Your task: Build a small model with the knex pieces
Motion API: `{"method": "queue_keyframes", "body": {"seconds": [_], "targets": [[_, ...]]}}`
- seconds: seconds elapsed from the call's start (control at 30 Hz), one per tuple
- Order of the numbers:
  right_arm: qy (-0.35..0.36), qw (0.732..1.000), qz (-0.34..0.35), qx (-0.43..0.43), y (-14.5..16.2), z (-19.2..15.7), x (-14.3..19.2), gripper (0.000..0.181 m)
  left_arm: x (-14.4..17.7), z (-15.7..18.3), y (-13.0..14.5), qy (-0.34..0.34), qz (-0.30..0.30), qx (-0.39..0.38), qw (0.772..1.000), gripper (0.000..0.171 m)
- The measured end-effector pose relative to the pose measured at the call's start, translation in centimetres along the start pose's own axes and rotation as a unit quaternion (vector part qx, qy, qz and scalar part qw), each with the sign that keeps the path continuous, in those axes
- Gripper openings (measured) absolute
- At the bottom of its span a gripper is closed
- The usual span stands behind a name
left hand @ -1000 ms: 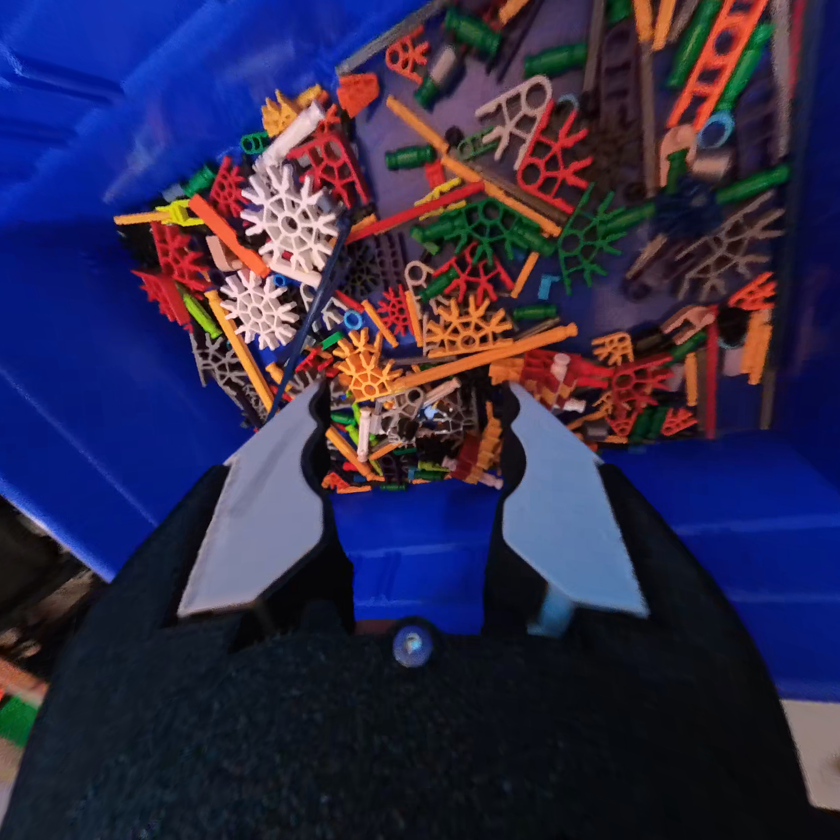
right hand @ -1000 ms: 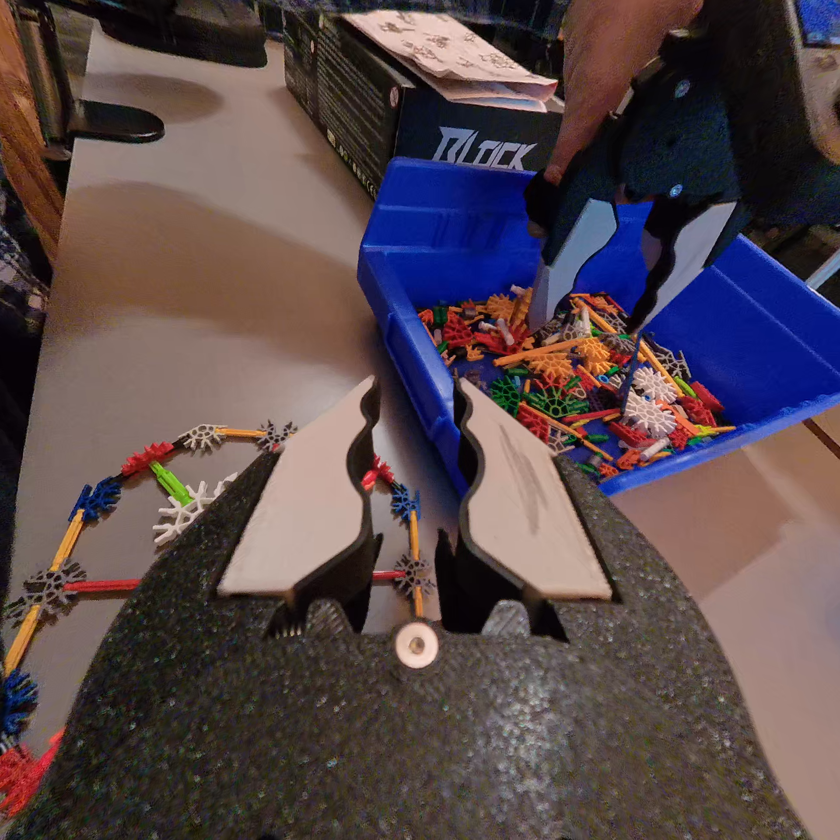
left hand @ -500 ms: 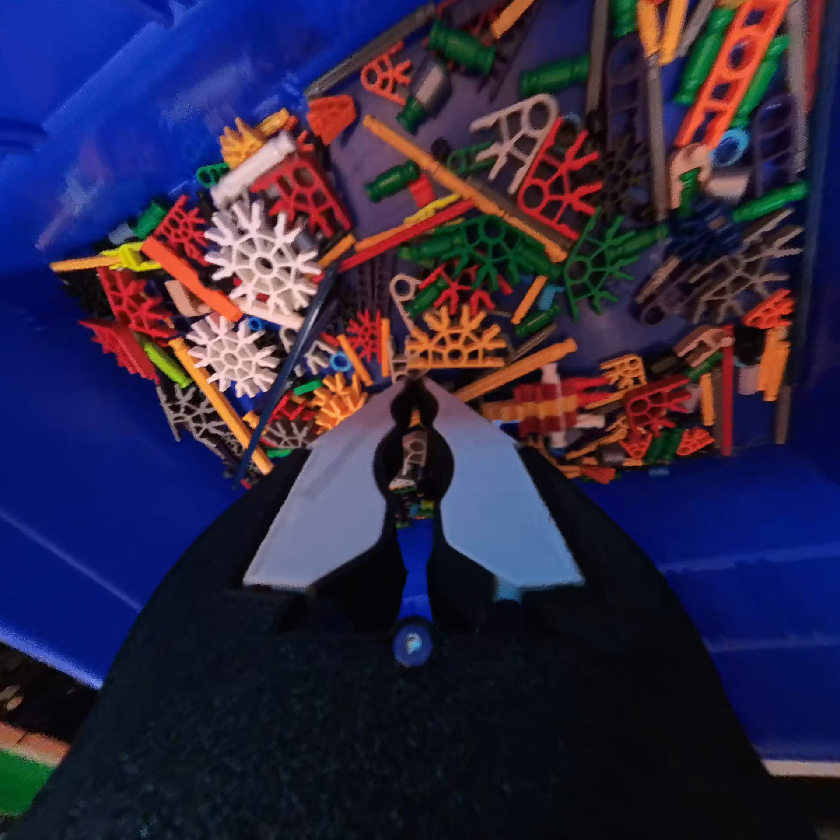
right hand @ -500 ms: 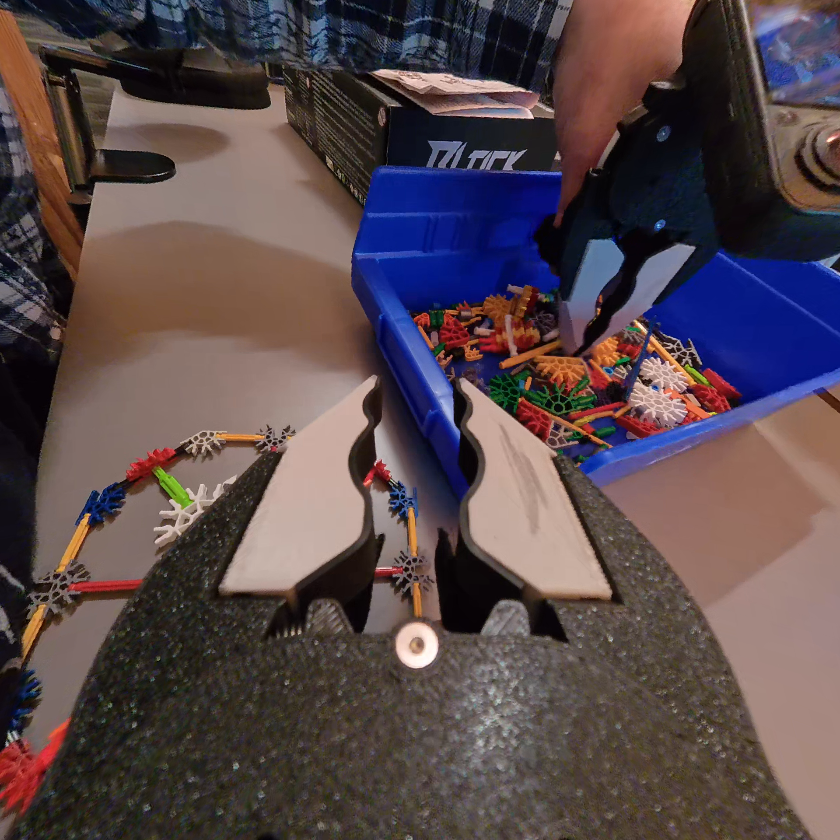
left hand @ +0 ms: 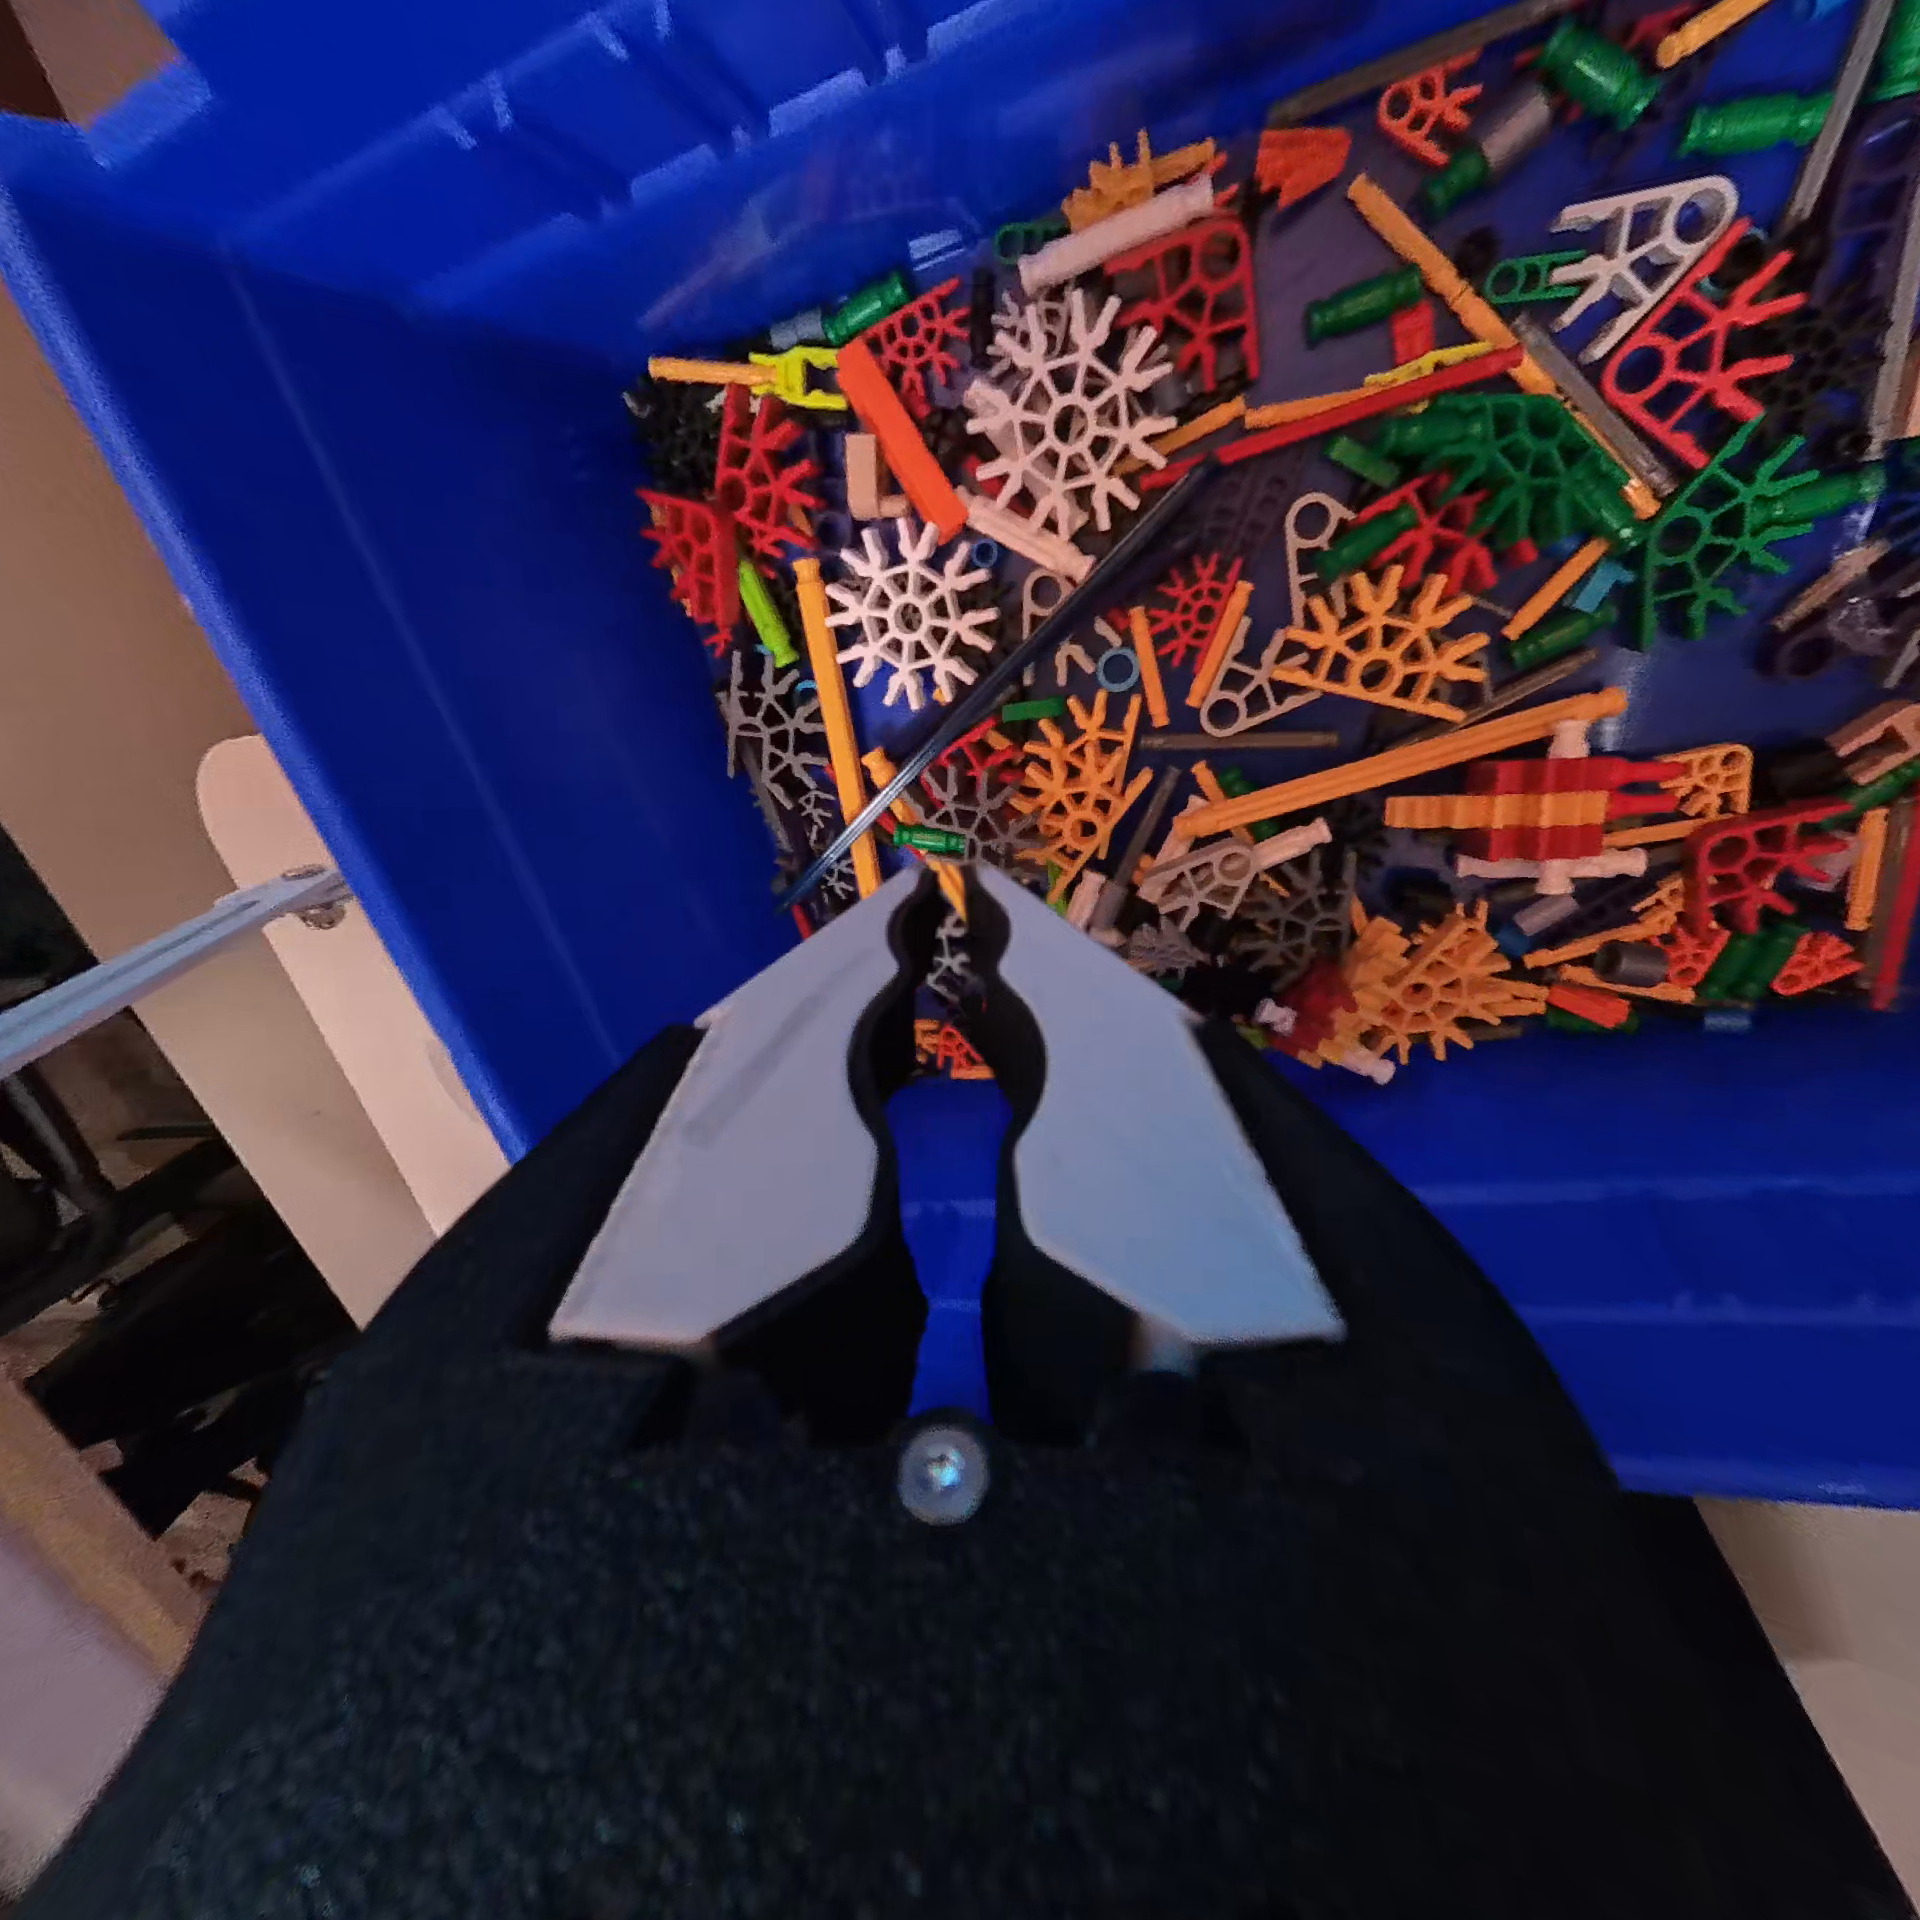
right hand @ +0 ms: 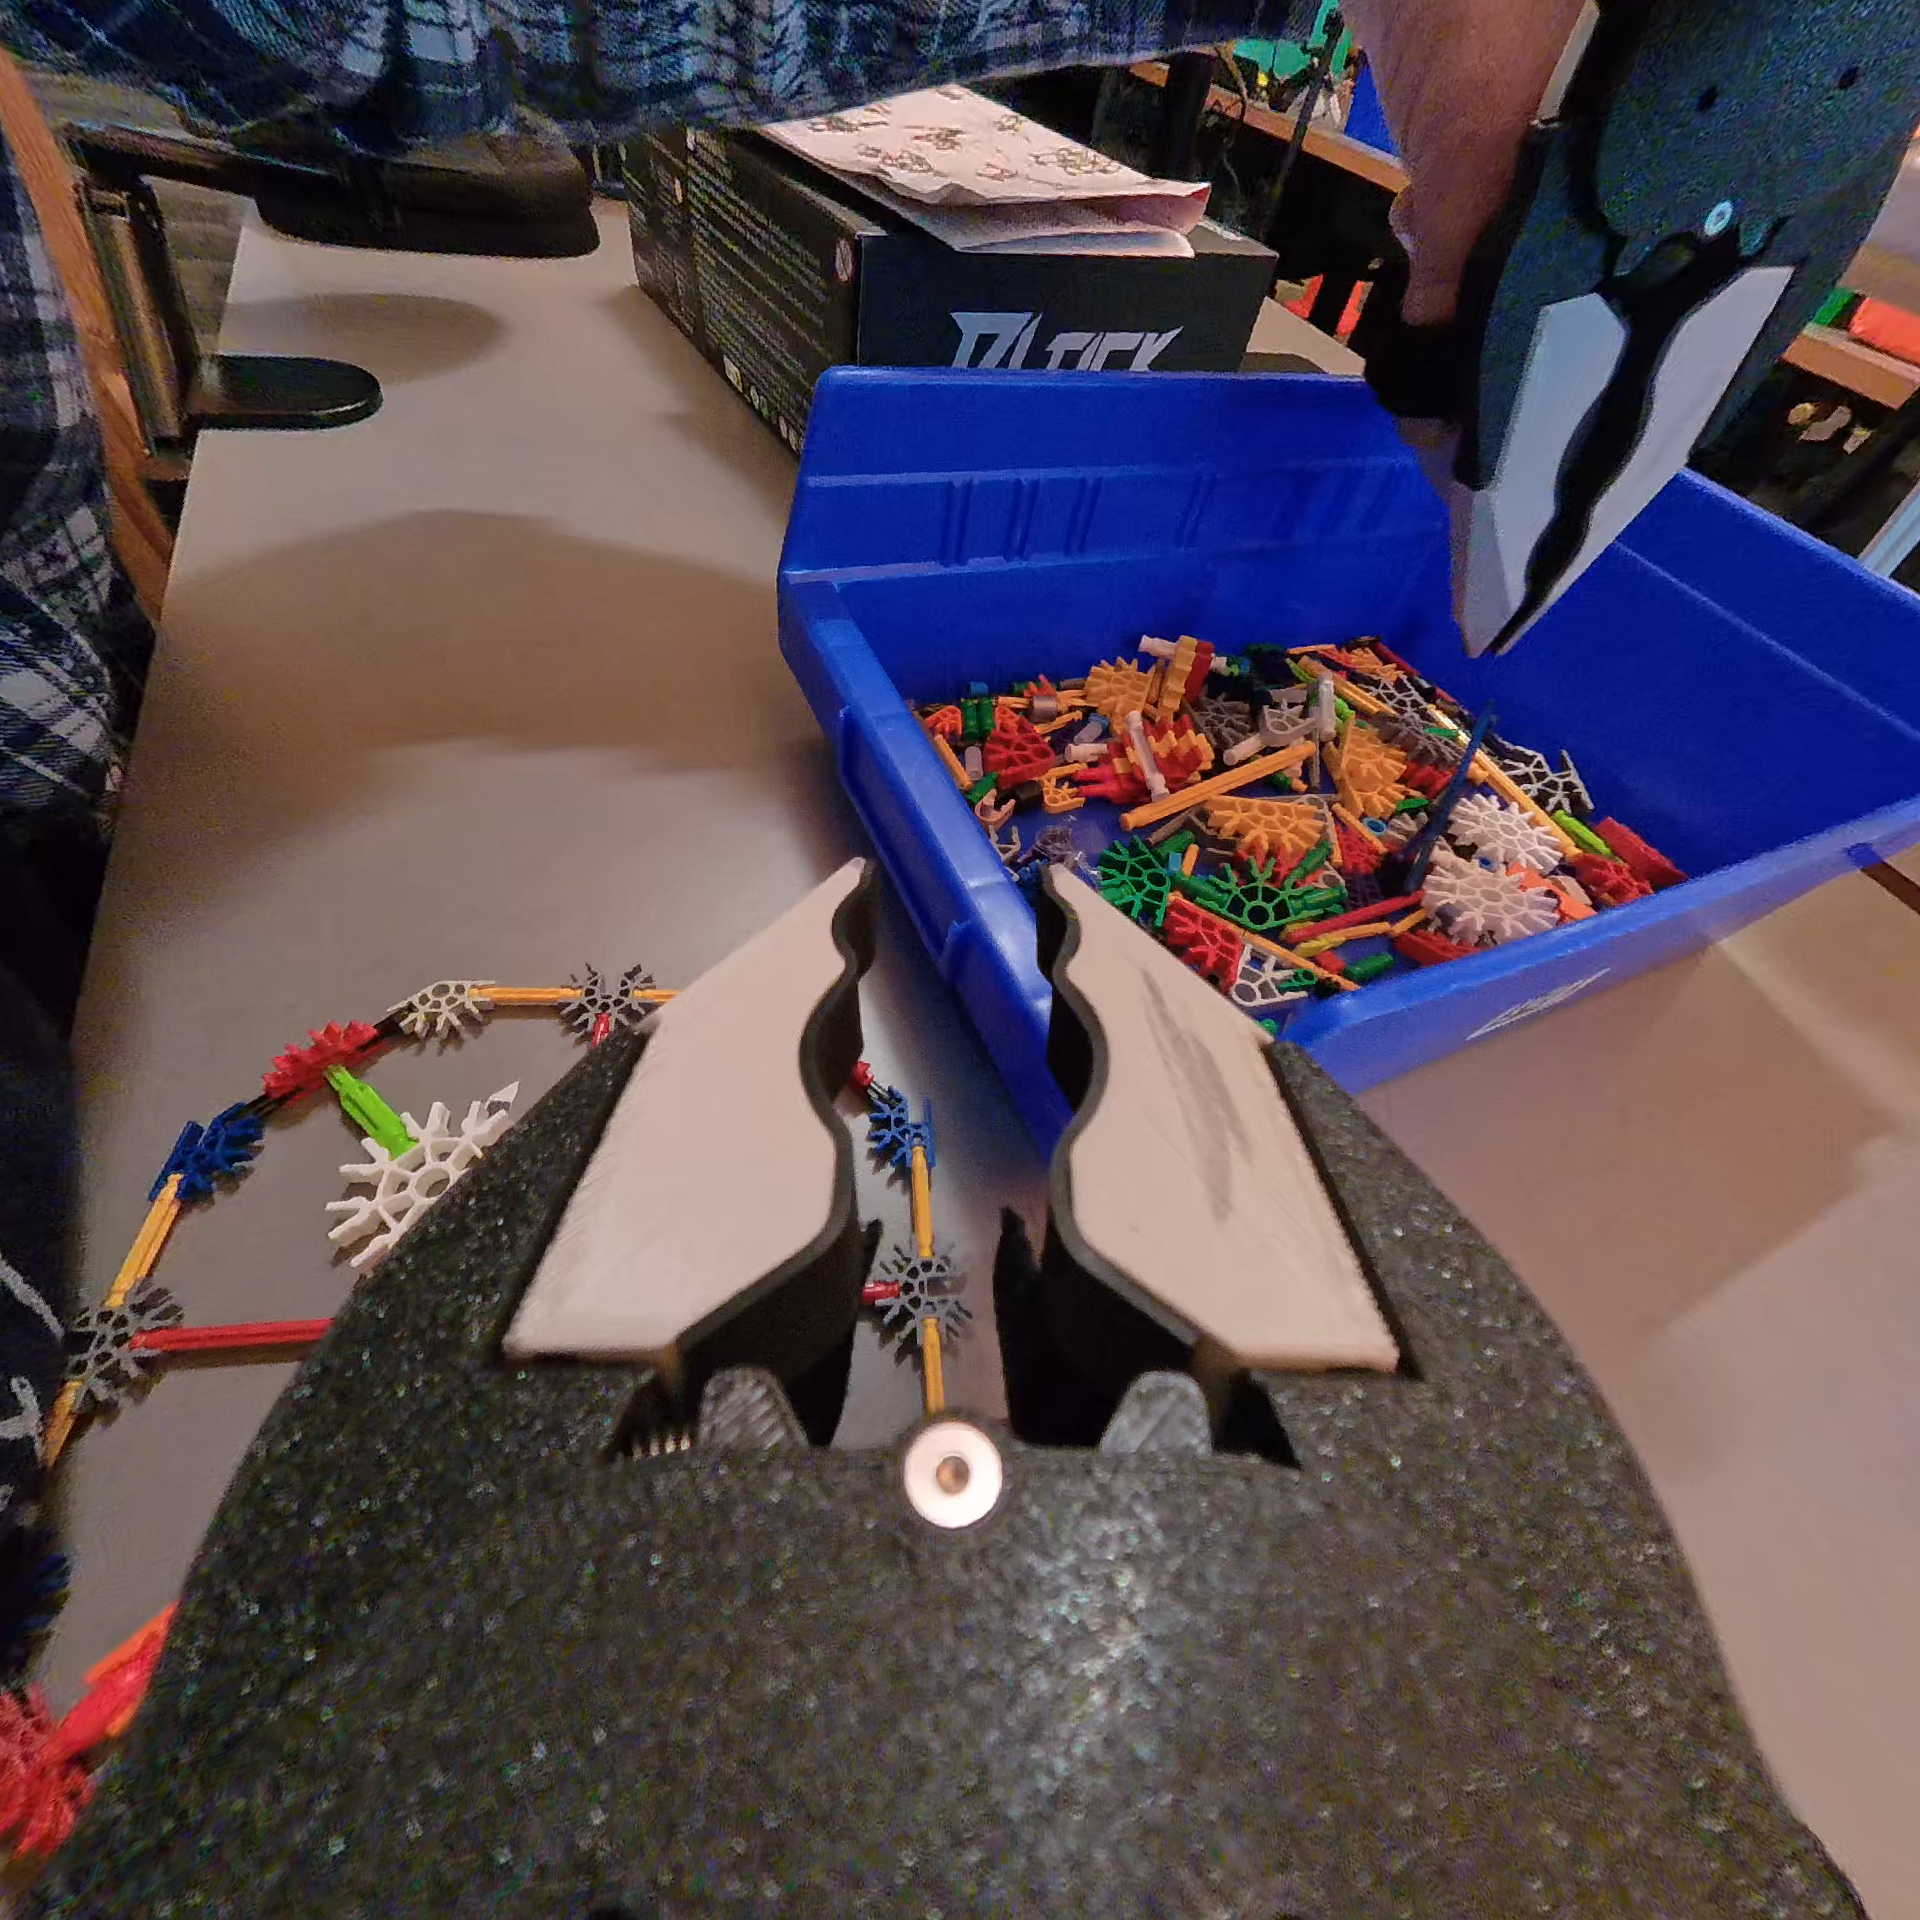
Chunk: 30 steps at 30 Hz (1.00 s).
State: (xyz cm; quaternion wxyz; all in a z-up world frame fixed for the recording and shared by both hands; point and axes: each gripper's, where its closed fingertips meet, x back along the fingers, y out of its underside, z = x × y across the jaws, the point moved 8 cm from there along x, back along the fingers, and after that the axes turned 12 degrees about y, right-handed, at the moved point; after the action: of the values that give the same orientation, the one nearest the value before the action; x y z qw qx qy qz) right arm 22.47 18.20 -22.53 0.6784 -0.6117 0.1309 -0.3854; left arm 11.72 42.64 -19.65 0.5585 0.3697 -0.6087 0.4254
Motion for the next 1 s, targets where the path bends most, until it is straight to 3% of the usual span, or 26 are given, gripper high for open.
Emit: {"method": "queue_keyframes", "body": {"seconds": [0.17,0.23,0.37,0.47,0.57,0.67,0.73,0.87,0.93,1.0], "targets": [[-0.002,1.000,-0.002,0.000,0.2,-0.2,0.3,0.029,-1.8,0.5,-0.4,0.022,-0.015,-0.019,0.999,0.040],[-0.004,1.000,-0.002,0.000,0.3,-0.3,0.3,0.029,-2.6,0.5,-1.1,0.028,-0.011,-0.026,0.999,0.066],[-0.007,1.000,-0.004,0.001,0.5,-0.4,0.3,0.029,-4.0,-0.5,-2.3,0.024,-0.013,-0.025,0.999,0.084],[-0.007,1.000,-0.010,0.003,0.5,-0.4,0.5,0.029,-5.1,-0.9,-2.7,0.054,-0.024,-0.017,0.998,0.071],[-0.007,1.000,-0.009,0.002,0.5,-0.4,0.4,0.029,-5.2,-0.8,-2.7,0.101,-0.024,0.008,0.995,0.046],[-0.008,1.000,-0.009,0.000,0.5,-0.4,0.4,0.029,-5.2,0.5,-2.8,0.101,-0.023,-0.020,0.994,0.012],[-0.010,1.000,-0.009,0.000,0.4,-0.5,0.4,0.029,-5.0,1.7,-2.7,0.122,-0.017,-0.032,0.992,0.006],[-0.011,1.000,-0.010,0.004,0.3,-0.7,0.4,0.029,-3.2,3.2,-2.9,0.160,0.037,-0.033,0.986,0.005],[-0.012,1.000,-0.009,0.004,0.3,-0.8,0.5,0.029,-1.8,3.5,-2.9,0.178,0.066,-0.032,0.981,0.016],[-0.011,1.000,-0.008,0.003,0.2,-0.8,0.5,0.029,-0.9,2.2,-2.5,0.135,0.070,-0.015,0.988,0.023]]}}
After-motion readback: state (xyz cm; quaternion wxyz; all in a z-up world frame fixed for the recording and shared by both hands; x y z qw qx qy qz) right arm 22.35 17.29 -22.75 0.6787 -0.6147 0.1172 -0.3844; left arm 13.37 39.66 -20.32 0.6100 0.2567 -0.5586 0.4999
